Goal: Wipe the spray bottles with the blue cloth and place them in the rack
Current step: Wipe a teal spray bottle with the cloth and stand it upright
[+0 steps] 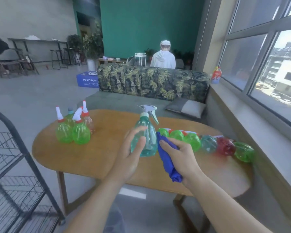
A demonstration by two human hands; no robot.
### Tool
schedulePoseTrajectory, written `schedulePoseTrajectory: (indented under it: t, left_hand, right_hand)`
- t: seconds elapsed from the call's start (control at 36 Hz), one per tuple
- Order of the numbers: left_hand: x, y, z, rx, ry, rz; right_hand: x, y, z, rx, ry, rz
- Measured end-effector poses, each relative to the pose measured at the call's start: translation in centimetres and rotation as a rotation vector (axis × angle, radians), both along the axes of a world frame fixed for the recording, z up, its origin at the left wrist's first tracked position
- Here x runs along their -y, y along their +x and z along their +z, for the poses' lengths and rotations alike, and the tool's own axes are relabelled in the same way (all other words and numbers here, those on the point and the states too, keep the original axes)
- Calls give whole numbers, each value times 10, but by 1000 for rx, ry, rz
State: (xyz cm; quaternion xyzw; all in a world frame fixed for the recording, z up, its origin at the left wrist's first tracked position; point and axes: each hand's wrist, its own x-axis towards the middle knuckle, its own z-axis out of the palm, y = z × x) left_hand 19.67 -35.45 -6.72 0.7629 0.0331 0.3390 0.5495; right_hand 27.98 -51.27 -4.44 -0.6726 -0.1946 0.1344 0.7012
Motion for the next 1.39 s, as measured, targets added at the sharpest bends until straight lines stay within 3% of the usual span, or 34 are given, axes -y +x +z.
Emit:
schedulePoseTrajectory:
  t: [0.42, 0.64, 0.83, 1.11, 1.39]
  left_hand:
    - [-63, 26, -101, -249, -240, 34]
    - [-87, 29, -135, -316, -144, 106]
    - [-104, 34, -145, -289, -99, 182]
    - [-152, 54, -153, -288, -27, 397]
    - [-204, 107, -152, -260, -35, 471]
  right_hand:
    - [-66, 34, -98, -170, -59, 62]
    - [-98, 43, -133, -200, -82, 86]
    - [-120, 57, -154, -107, -115, 75]
    - [-168, 72, -158, -89, -85, 154]
    - [-178, 88, -164, -90, -54, 139]
